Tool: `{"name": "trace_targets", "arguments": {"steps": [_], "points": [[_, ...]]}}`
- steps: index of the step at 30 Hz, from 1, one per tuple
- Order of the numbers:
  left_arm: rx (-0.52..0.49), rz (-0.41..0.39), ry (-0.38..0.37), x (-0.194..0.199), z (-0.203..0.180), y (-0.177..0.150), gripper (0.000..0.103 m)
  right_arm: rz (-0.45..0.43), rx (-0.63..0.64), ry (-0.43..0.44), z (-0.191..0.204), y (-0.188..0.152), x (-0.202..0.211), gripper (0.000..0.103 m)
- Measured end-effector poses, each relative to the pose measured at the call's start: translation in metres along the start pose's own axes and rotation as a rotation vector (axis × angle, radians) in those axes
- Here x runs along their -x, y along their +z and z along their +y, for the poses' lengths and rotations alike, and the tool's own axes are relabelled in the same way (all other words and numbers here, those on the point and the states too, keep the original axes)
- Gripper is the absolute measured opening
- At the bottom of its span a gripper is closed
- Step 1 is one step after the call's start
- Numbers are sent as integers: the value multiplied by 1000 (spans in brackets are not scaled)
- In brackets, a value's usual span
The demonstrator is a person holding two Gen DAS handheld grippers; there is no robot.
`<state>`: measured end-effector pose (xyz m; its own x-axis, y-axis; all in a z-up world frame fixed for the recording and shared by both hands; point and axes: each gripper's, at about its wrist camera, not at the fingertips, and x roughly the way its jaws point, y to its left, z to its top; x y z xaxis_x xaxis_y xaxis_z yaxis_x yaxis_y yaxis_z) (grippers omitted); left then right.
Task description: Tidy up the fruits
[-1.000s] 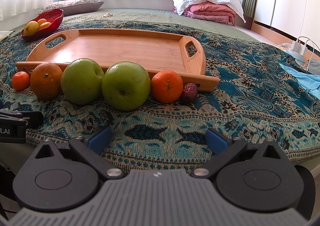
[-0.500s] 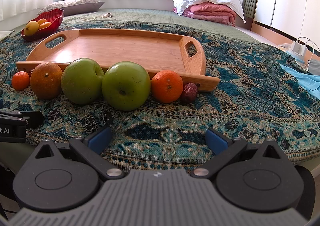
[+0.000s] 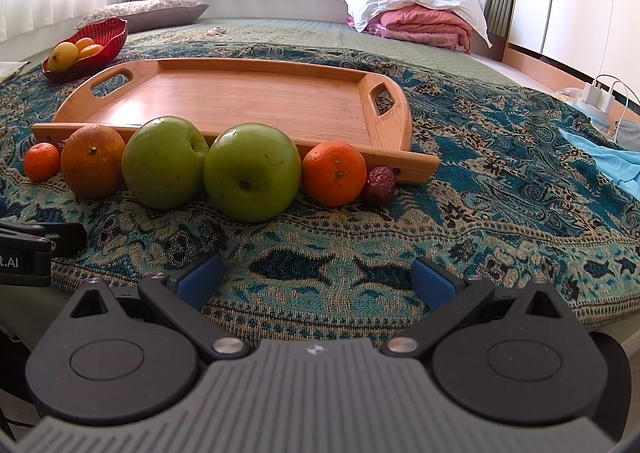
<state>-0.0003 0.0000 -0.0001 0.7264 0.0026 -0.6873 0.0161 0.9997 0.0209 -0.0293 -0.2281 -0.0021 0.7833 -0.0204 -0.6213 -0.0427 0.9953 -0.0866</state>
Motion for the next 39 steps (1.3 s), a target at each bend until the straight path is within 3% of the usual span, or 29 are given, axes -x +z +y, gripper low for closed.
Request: {"name": "trace_targets", "arguments": {"steps": [19, 30, 35, 39], "points": [[-8, 2, 3, 0, -2, 2, 103, -7, -4, 0, 1, 0, -1, 103], [-18, -60, -27, 7, 1, -3, 102, -123, -2, -31, 6, -14, 9, 103], [-16, -88, -59, 19, 0, 0, 76, -193, 58, 4, 10, -5, 19, 97], [-32, -129, -96, 26, -6, 3, 50, -232, 203, -12, 28, -1, 18, 88]]}}
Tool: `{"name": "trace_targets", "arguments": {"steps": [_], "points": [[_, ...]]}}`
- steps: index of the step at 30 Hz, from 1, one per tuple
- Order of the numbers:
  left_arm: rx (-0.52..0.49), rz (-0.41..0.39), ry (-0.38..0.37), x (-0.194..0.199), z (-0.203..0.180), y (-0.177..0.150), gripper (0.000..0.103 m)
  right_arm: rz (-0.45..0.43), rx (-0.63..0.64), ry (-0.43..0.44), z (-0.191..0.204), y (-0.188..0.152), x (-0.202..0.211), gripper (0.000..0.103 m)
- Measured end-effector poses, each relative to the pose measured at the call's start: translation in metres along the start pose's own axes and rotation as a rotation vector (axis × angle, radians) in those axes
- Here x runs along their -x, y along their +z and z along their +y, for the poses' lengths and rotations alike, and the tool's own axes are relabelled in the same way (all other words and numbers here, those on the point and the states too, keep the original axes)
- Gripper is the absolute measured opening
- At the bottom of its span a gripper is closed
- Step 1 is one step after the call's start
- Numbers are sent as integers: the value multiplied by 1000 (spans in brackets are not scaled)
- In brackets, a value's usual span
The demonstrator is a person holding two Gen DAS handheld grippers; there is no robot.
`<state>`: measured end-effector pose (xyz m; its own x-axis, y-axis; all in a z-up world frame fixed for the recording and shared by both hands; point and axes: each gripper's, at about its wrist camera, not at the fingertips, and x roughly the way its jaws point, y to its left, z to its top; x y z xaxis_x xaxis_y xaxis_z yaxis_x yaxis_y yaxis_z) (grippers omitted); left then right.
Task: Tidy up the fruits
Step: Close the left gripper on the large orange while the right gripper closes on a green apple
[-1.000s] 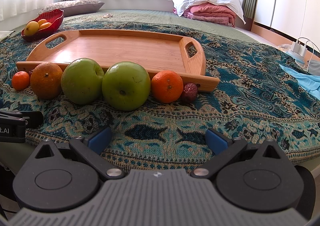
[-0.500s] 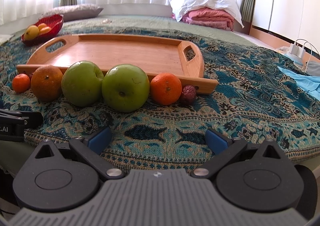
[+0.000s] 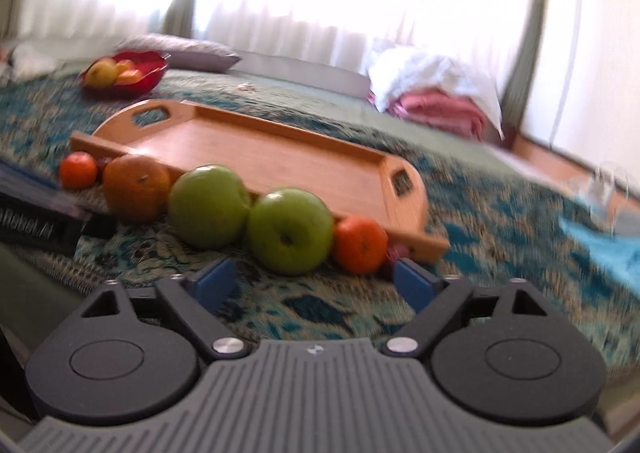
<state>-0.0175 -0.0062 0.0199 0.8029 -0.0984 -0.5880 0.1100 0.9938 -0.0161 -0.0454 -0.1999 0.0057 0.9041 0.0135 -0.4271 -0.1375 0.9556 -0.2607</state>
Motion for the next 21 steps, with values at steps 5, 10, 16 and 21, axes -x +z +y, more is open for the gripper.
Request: {"name": "trace_targets", "arguments": {"steps": [5, 10, 16, 21], "points": [[46, -26, -72, 0, 0, 5, 45, -14, 58, -7, 10, 1, -7, 81], [6, -41, -45, -7, -4, 10, 45, -37, 105, -12, 11, 7, -10, 80], [7, -41, -74, -18, -3, 12, 45, -59, 198, 27, 11, 7, -14, 79], [2, -41, -85, -26, -3, 12, 46, -67, 246, 46, 13, 6, -20, 78]]}}
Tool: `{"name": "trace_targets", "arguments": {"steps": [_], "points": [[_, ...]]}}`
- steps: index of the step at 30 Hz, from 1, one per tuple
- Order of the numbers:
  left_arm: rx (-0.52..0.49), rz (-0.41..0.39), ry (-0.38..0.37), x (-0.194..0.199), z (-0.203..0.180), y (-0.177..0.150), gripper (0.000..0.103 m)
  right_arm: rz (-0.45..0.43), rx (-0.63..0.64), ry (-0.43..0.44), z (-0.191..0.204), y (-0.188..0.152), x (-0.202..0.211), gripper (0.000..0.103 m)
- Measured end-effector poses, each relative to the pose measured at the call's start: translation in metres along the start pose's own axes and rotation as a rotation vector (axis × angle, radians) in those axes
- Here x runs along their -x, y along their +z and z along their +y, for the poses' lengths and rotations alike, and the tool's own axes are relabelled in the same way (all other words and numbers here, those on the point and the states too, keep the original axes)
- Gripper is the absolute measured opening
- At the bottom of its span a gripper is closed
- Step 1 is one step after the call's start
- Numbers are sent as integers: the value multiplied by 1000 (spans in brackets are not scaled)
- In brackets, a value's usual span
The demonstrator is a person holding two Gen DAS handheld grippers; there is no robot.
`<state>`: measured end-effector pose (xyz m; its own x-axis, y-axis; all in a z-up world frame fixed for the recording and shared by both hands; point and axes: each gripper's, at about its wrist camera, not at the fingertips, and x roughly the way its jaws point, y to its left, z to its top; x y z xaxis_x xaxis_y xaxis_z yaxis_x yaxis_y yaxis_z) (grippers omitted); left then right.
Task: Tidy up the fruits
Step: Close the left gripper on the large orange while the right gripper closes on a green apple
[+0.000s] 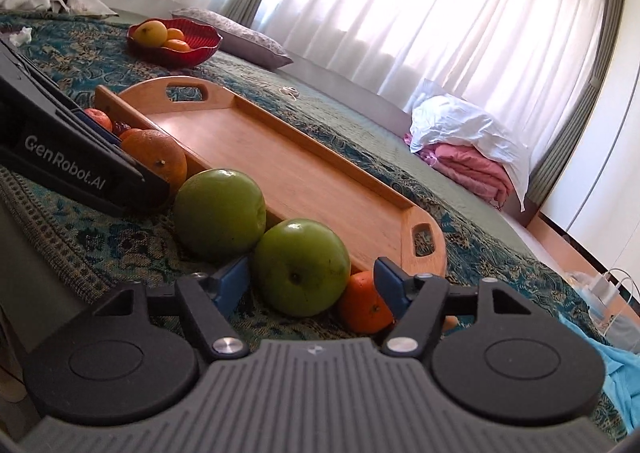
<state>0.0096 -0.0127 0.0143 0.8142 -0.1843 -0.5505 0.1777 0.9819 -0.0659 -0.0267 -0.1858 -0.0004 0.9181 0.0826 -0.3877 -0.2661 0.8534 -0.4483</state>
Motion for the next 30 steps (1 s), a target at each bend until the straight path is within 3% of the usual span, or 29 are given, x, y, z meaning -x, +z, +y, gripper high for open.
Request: {"name": "trace_targets", "arguments": {"steps": [9, 30], "points": [[-8, -29, -16, -3, 2, -4, 46, -6, 48, 0, 4, -2, -9, 77], [-27, -60, 31, 19, -1, -15, 45, -33, 67, -11, 9, -2, -22, 70]]}}
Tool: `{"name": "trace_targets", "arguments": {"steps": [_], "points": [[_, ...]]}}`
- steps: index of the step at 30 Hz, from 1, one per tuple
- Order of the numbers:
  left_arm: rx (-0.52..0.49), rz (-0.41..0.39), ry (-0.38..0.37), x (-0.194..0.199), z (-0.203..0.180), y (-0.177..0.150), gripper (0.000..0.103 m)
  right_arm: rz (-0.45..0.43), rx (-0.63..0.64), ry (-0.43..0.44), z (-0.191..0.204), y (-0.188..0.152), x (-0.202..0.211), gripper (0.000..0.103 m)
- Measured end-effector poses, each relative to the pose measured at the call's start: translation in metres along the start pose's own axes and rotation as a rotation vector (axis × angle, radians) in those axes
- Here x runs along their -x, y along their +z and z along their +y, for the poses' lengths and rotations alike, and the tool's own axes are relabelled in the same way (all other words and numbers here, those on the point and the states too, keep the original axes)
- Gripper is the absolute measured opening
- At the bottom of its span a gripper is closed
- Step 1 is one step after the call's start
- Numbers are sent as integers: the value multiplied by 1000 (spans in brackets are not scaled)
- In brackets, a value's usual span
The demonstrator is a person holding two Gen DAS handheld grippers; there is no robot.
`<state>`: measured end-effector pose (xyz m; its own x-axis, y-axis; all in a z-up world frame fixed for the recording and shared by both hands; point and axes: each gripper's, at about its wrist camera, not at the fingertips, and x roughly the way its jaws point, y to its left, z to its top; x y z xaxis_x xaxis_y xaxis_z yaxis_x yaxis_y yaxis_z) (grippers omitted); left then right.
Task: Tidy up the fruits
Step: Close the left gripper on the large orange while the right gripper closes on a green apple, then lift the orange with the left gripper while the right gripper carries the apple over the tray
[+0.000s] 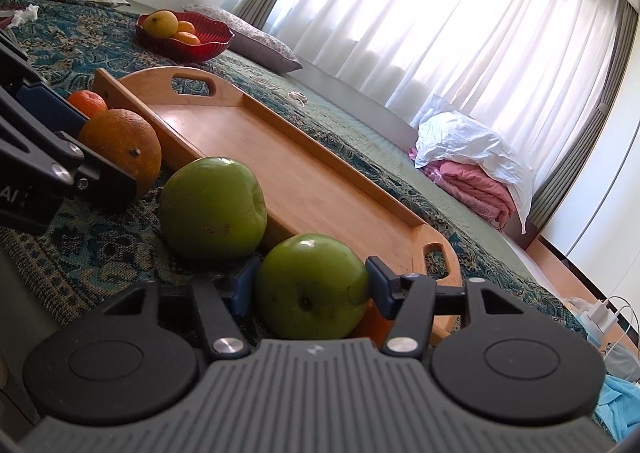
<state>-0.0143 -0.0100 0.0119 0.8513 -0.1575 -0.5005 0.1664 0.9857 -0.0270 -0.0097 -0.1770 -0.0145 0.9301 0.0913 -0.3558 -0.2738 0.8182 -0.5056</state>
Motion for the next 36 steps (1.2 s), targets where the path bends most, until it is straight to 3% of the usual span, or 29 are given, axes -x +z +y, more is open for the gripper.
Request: {"name": "trace_targets", "arguments": {"steps": [9, 21, 28, 36], "points": [[-55, -31, 26, -9, -11, 1, 47, -4, -12, -3, -1, 0, 0, 69], [-18, -73, 32, -4, -4, 1, 45, -32, -63, -14, -4, 0, 8, 63], [-24, -143, 46, 5, -3, 21, 44, -60, -196, -19, -24, 10, 17, 62], [8, -135, 44, -17, 8, 55, 44, -52, -390, 14, -56, 27, 4, 62]]}}
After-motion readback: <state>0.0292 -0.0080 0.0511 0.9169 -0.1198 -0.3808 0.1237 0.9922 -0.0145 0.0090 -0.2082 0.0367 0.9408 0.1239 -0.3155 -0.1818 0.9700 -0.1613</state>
